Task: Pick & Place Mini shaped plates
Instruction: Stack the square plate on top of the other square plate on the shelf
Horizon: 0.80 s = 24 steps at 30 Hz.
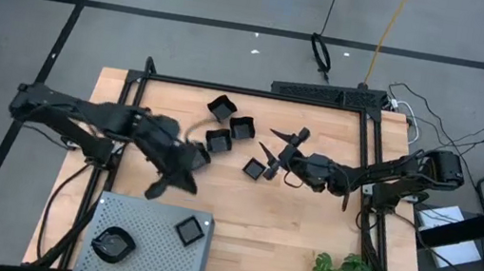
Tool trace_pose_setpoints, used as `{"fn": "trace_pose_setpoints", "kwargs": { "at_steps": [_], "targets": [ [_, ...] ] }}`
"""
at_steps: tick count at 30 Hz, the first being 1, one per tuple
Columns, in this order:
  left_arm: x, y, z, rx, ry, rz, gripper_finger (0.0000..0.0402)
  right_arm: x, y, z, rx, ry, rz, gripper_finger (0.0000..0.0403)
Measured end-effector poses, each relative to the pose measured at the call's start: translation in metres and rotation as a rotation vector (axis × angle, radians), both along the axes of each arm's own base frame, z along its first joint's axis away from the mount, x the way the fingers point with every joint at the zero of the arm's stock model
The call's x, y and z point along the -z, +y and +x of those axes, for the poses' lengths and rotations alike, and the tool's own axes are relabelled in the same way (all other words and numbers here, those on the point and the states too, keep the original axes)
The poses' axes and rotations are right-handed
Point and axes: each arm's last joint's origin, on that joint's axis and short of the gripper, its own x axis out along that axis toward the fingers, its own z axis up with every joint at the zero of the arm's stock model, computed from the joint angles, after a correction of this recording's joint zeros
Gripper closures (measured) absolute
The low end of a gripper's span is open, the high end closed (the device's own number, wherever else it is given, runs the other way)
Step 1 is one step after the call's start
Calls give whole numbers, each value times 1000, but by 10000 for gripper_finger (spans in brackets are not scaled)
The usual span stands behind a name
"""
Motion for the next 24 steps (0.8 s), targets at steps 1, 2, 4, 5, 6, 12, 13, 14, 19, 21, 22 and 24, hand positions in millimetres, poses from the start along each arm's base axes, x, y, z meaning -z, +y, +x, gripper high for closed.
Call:
{"fn": "trace_pose_setpoints", "kwargs": {
  "at_steps": [1,2,4,5,6,12,13,14,19,21,22,24],
  "targets": [
    [-4,2,-5,-20,-67,64,369,1,-1,0,4,4,16,181],
    [-6,4,-10,-40,-125,122,369,3,-2,0,9,8,41,181],
    [-6,10,-16,-72,-260,213,369,9,-5,-1,21,17,114,181],
    [-1,14,-18,-77,-315,243,369,12,-7,0,12,36,159,181],
    [5,19,-21,-82,-366,260,369,15,-10,1,-9,62,211,181],
    [64,63,-31,-213,-600,246,369,25,-27,6,-30,229,462,181],
    [75,71,-34,-263,-620,234,369,28,-30,7,-18,241,474,181],
    [83,78,-38,-309,-653,222,369,31,-32,7,-23,260,488,181],
    [104,96,-56,-475,-819,147,369,55,-34,15,-95,333,580,181],
    [104,97,-60,-518,-860,133,369,65,-35,17,-92,362,580,181],
    [104,98,-60,-534,-870,122,369,69,-34,19,-94,365,579,181],
    [103,98,-60,-552,-867,97,369,75,-34,22,-97,360,576,181]
  ]
}}
